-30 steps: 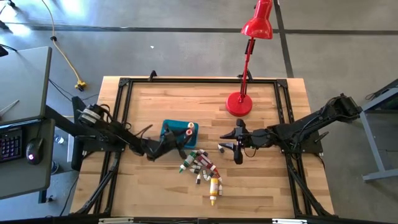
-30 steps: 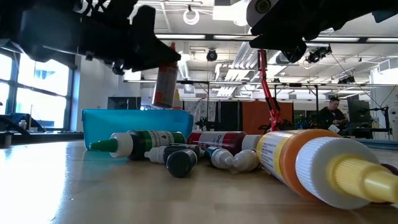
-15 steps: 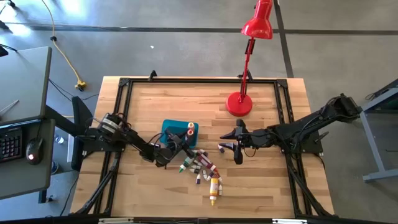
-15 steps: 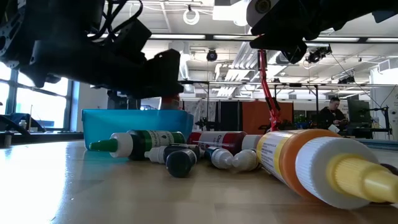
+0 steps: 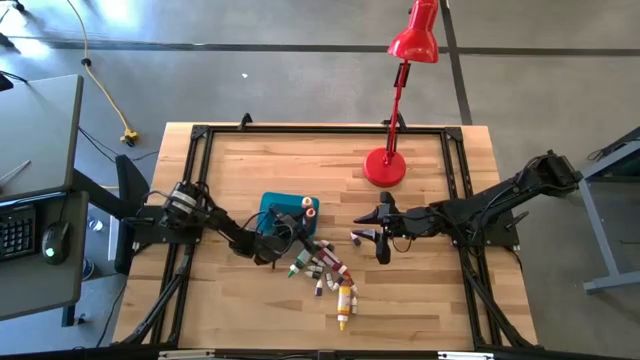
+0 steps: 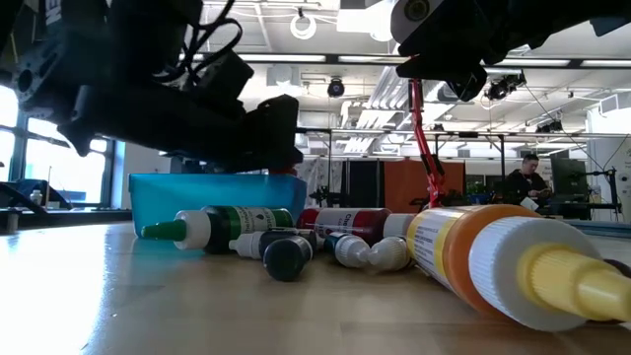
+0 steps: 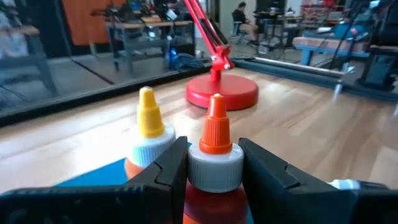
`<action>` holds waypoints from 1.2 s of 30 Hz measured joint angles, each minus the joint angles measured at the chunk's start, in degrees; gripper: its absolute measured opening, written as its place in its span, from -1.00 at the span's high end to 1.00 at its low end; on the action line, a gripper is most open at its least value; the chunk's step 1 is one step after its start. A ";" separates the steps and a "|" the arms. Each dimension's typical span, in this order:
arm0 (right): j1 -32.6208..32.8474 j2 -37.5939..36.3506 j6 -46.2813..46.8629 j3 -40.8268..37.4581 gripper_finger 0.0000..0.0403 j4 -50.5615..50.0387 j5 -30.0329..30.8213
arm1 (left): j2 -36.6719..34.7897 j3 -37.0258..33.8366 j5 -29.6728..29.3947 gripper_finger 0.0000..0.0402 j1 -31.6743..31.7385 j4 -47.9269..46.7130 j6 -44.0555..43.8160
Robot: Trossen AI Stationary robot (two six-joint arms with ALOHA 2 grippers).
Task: Pick & Place food coloring
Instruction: Put the large orange food coloring into the blue bin
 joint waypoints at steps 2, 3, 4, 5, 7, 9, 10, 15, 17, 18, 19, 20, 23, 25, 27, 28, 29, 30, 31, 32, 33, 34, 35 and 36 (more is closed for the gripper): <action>0.00 0.00 -0.12 0.00 0.28 0.00 0.00 | -0.04 0.02 3.10 0.44 1.12 -0.31 -0.73; 0.00 0.00 -0.16 0.00 0.28 0.00 0.00 | -0.10 0.04 4.77 0.44 1.61 -0.39 -0.73; 0.00 0.00 -0.17 0.00 0.28 0.01 0.01 | -0.10 0.06 6.23 0.44 2.04 -0.41 -0.73; 0.00 0.00 -0.17 0.00 0.28 0.00 0.00 | -0.12 0.09 7.46 0.44 2.35 -0.41 -0.71; 0.00 0.00 -0.20 0.00 0.28 0.00 0.00 | -0.12 0.09 9.38 0.44 2.72 -0.31 -0.71; 0.00 0.00 -0.24 0.00 0.28 0.00 0.00 | -0.12 0.11 10.28 0.44 2.88 -0.30 -0.71; 0.00 0.00 -0.24 0.00 0.28 0.00 0.00 | -0.12 0.11 10.33 0.44 2.84 -0.34 -0.71; 0.00 0.00 -0.24 0.00 0.28 0.00 0.00 | -0.12 0.11 10.94 0.44 2.82 -0.49 -0.69; 0.00 0.00 -0.24 0.00 0.28 0.00 0.00 | -0.12 0.11 11.82 0.44 2.82 -0.49 -0.69; 0.00 0.00 -0.24 0.00 0.28 0.00 0.00 | -0.12 0.11 11.94 0.44 2.82 -0.51 -0.69; 0.00 0.00 -0.24 0.00 0.28 0.00 0.00 | -0.12 0.11 11.93 0.44 2.82 -0.54 -0.69; 0.00 0.00 -0.24 0.00 0.28 0.00 0.00 | -0.12 0.11 11.93 0.44 2.82 -0.56 -0.69; 0.00 0.00 -0.25 0.00 0.28 0.00 0.00 | -0.12 0.09 11.97 0.40 2.81 -0.63 -0.69; 0.00 0.00 -0.38 0.00 0.28 0.00 0.00 | -0.12 0.05 12.01 0.33 2.79 -0.73 -0.70; 0.00 0.00 -0.39 0.00 0.28 0.00 0.00 | -0.12 0.02 12.07 0.24 2.79 -0.84 -0.70; 0.00 0.00 -0.39 0.00 0.28 0.00 0.00 | -0.12 0.02 12.11 0.20 2.79 -0.92 -0.71; 0.00 0.00 -0.39 0.00 0.28 0.00 0.00 | -0.10 0.01 12.15 0.16 2.79 -1.01 -0.72; 0.00 0.00 -0.41 0.00 0.28 0.00 0.00 | -0.09 0.00 12.31 0.12 2.79 -1.08 -0.72; -0.02 0.00 -0.42 0.00 0.28 0.00 0.00 | -0.08 0.00 12.41 0.09 2.79 -1.10 -0.71; -0.04 0.00 -0.42 0.00 0.28 0.00 0.00 | -0.08 0.00 12.69 0.06 2.79 -1.07 -0.71; -0.04 0.00 -0.42 0.00 0.28 0.00 0.00 | -0.08 0.00 13.41 0.05 2.79 -0.98 -0.69; -0.04 0.00 -0.42 0.00 0.28 0.00 0.00 | -0.06 -0.02 14.06 0.04 2.79 -0.75 -0.71; -0.04 0.00 -0.42 0.00 0.28 0.00 0.00 | -0.01 -0.05 15.03 0.03 2.79 -0.59 -0.74; -0.04 0.00 -0.44 0.00 0.28 0.00 0.00 | 0.16 -0.13 15.68 0.03 2.77 0.02 -1.13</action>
